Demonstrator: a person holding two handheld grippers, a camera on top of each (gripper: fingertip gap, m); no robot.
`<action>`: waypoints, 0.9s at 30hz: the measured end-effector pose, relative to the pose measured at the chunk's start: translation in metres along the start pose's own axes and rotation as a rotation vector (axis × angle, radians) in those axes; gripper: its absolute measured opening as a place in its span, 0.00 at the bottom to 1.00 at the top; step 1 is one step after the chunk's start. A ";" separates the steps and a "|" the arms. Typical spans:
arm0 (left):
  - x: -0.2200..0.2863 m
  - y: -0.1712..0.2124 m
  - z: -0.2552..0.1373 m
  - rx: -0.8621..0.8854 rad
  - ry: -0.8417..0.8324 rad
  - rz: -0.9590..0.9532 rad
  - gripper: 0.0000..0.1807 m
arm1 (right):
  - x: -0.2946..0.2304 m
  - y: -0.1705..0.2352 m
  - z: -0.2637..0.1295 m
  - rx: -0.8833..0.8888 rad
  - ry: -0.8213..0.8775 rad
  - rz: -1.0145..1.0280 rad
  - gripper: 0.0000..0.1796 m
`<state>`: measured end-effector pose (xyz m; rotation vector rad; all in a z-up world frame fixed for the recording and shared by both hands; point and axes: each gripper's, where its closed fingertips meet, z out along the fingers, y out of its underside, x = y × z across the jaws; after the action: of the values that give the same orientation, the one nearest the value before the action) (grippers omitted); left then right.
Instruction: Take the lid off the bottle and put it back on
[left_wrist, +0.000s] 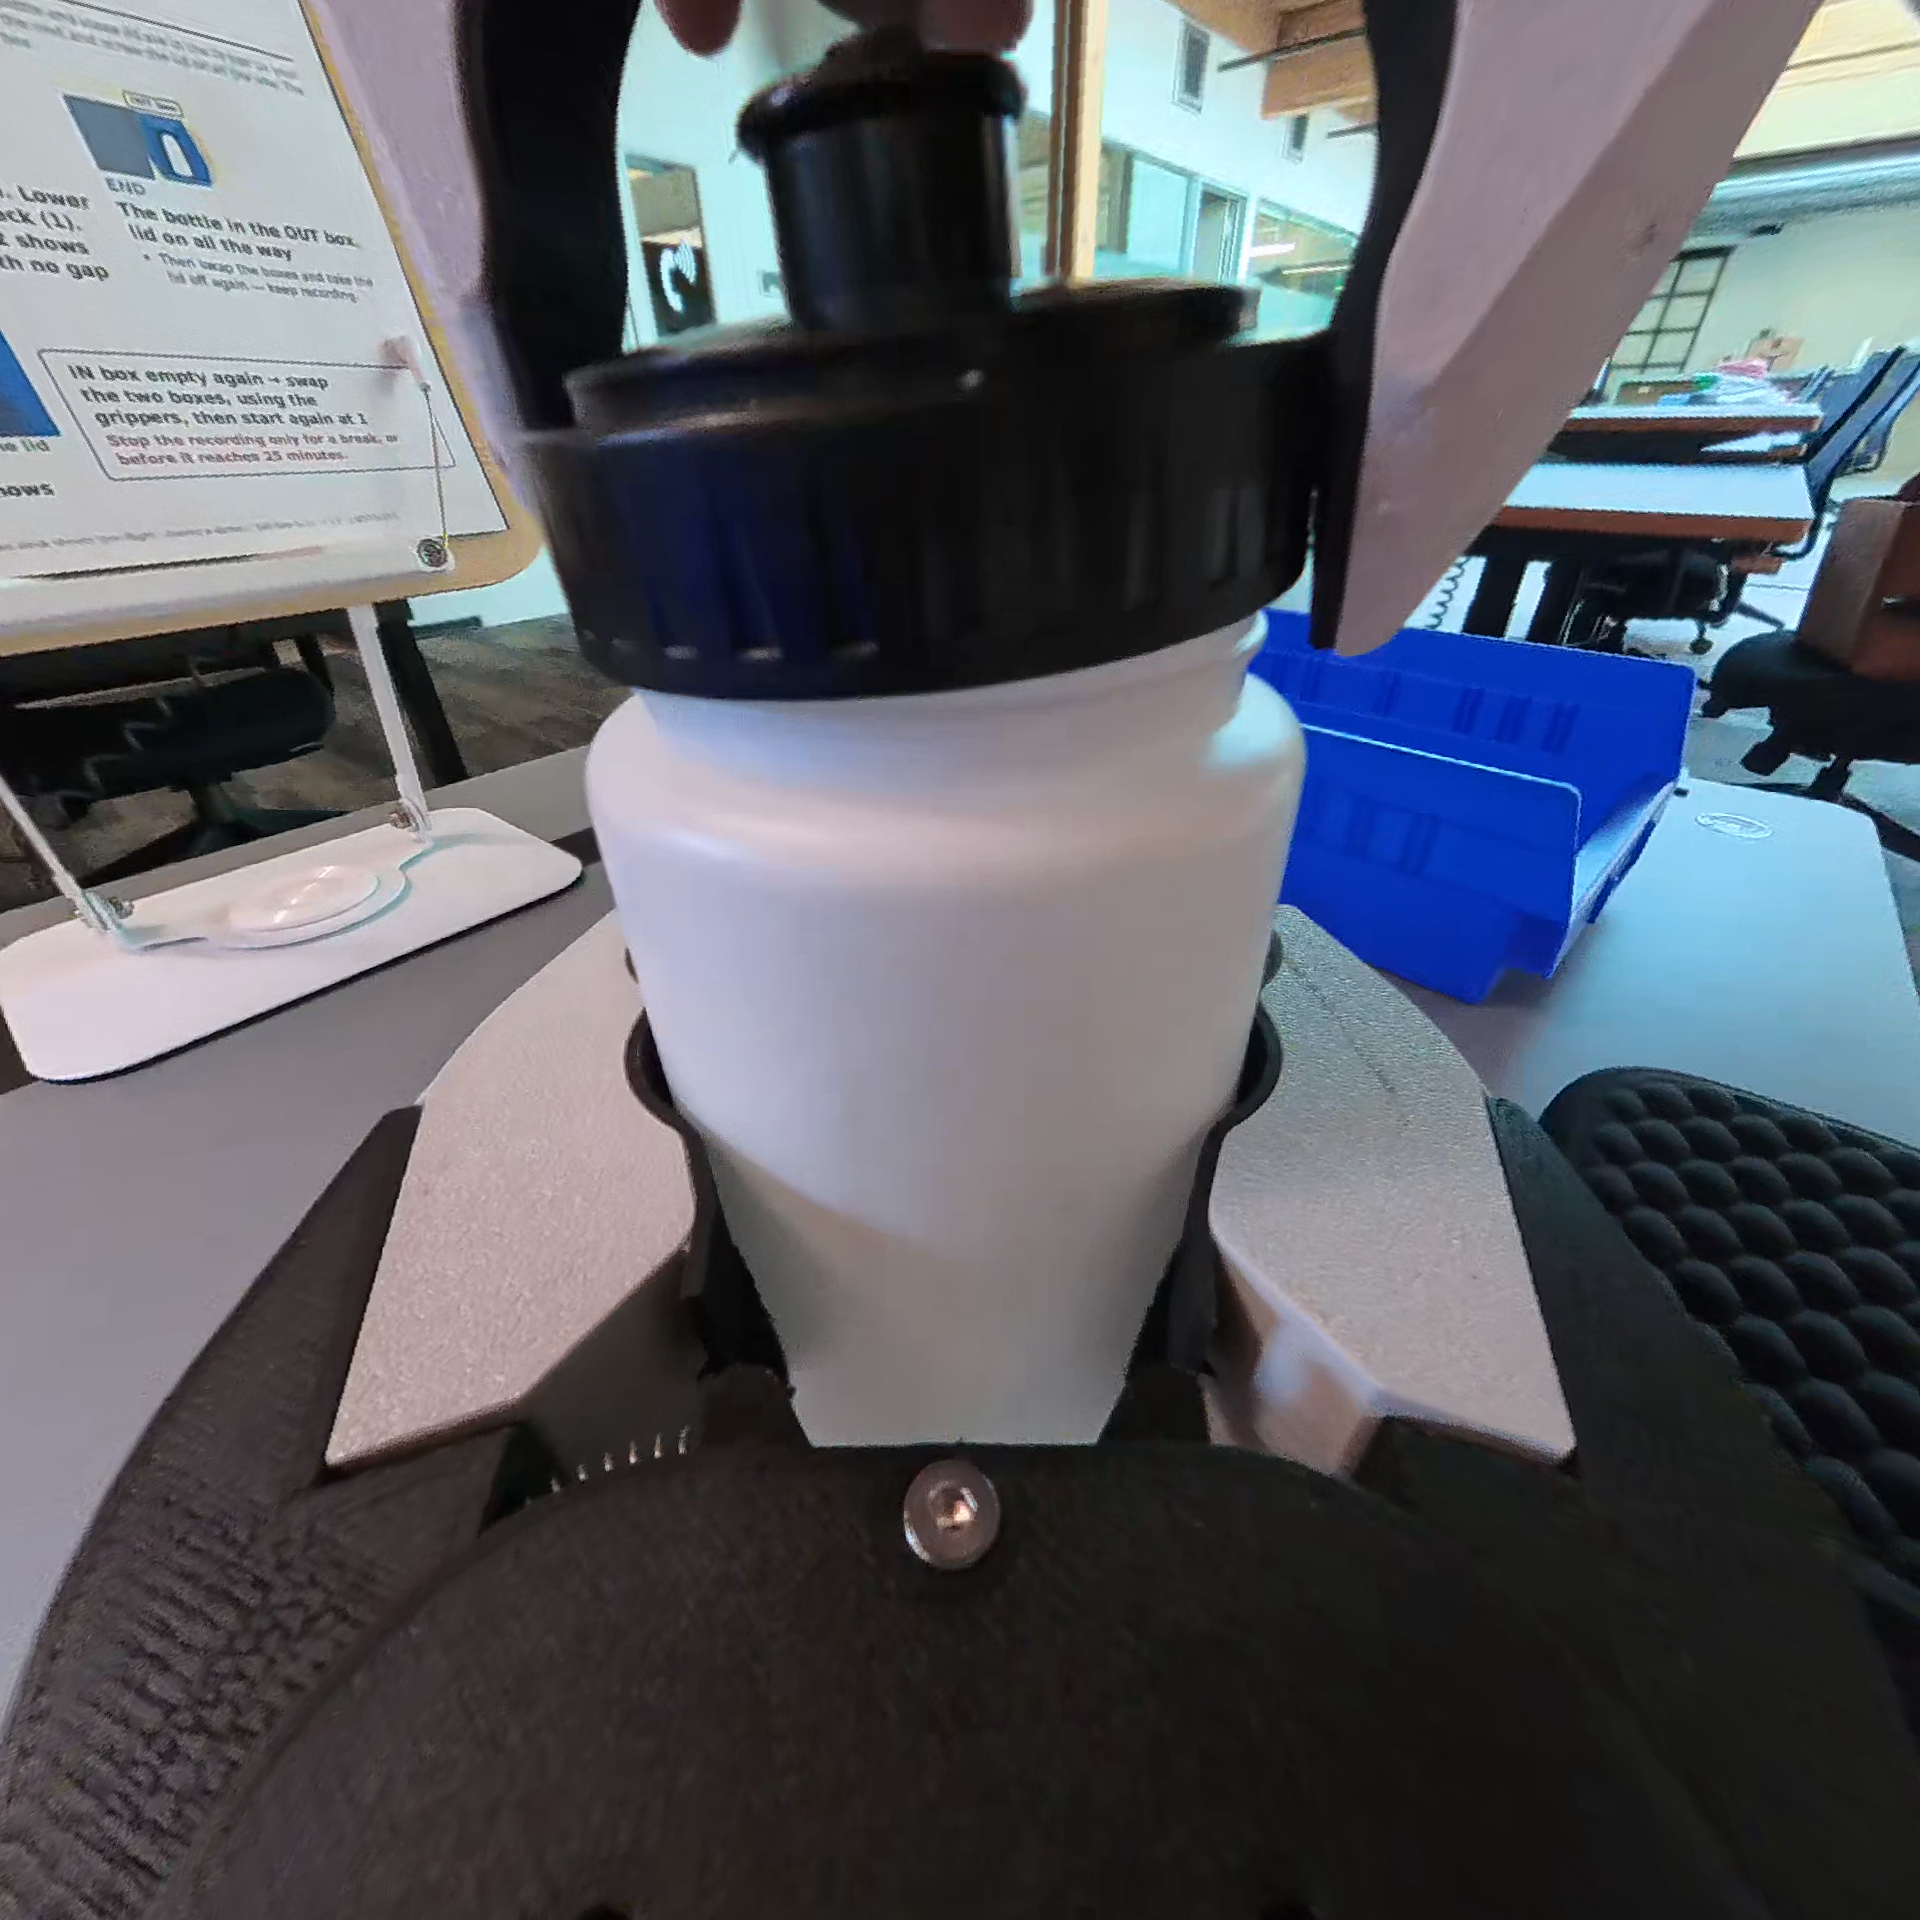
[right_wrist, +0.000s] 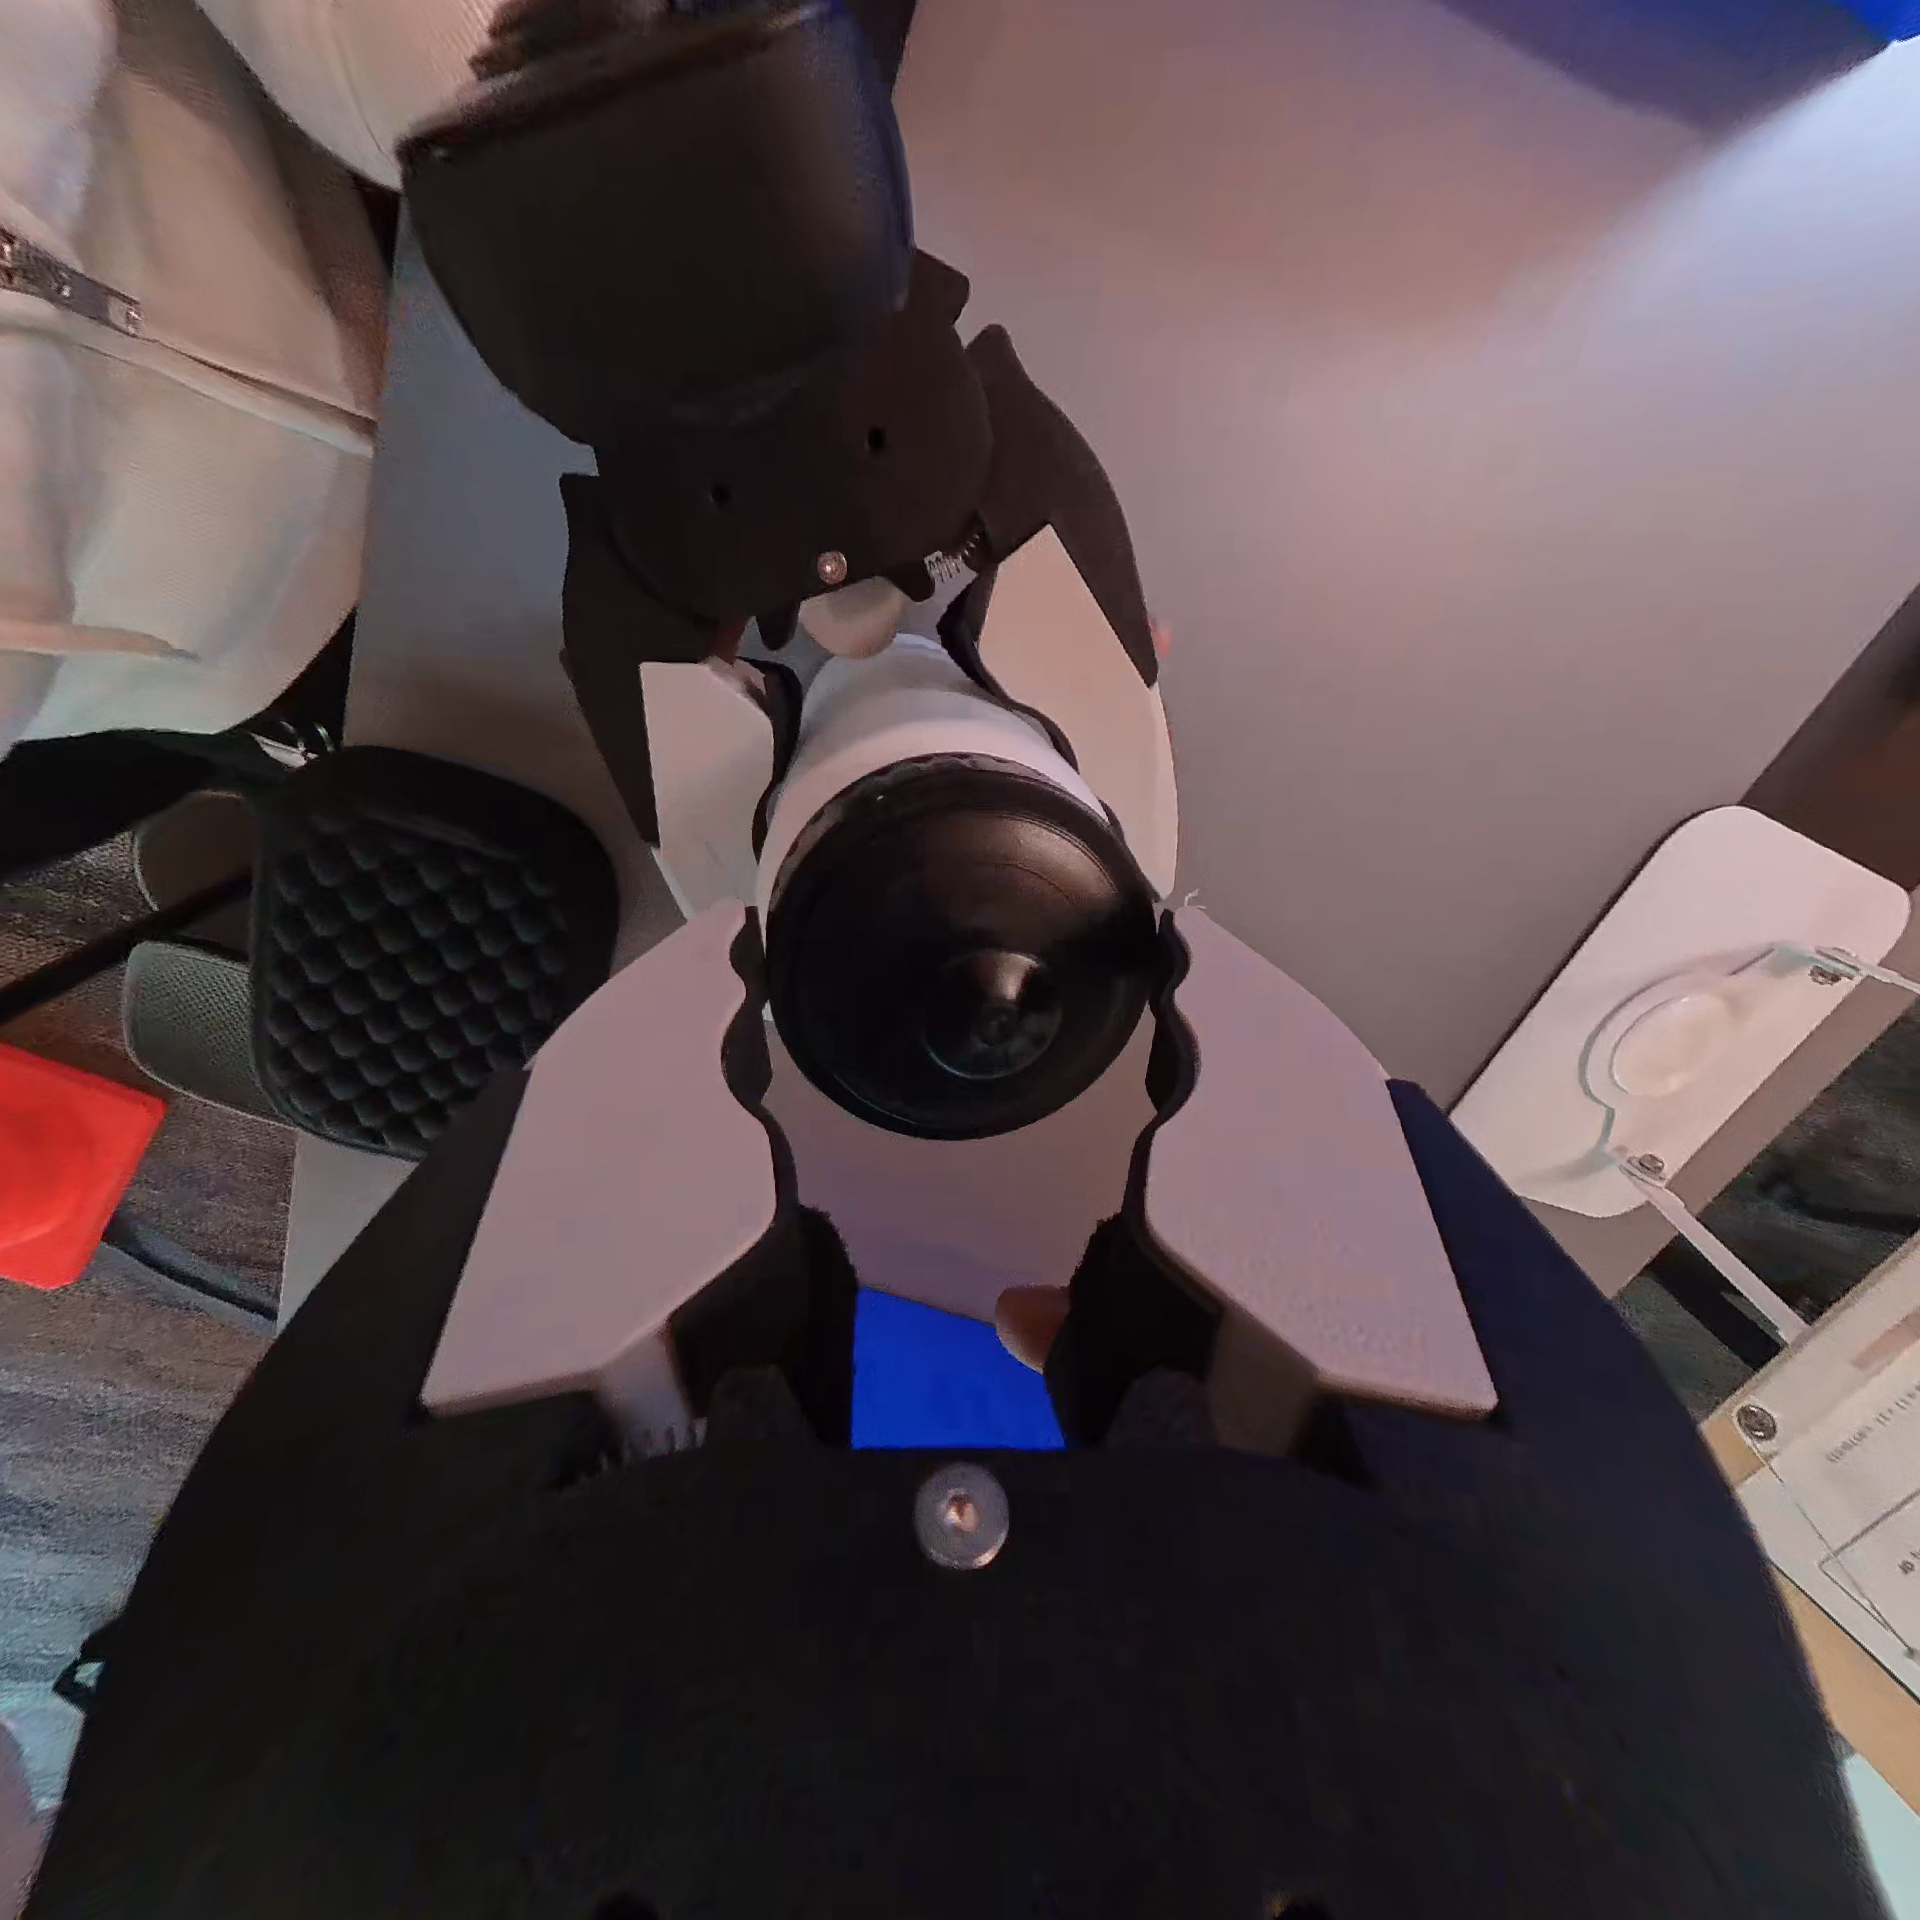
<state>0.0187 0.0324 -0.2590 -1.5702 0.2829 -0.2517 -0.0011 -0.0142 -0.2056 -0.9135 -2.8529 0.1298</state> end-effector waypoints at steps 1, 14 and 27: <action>0.000 0.000 0.000 0.000 0.000 0.001 0.58 | 0.000 0.000 0.000 0.002 0.000 0.001 0.40; 0.001 -0.001 0.000 0.024 0.019 0.000 0.57 | -0.001 -0.001 0.001 0.108 0.039 -0.093 0.40; 0.001 -0.001 0.000 0.021 0.015 0.006 0.57 | -0.003 0.001 0.002 -0.087 0.029 0.309 0.53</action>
<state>0.0202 0.0324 -0.2582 -1.5475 0.2955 -0.2609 0.0017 -0.0151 -0.2085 -1.3567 -2.6892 0.0243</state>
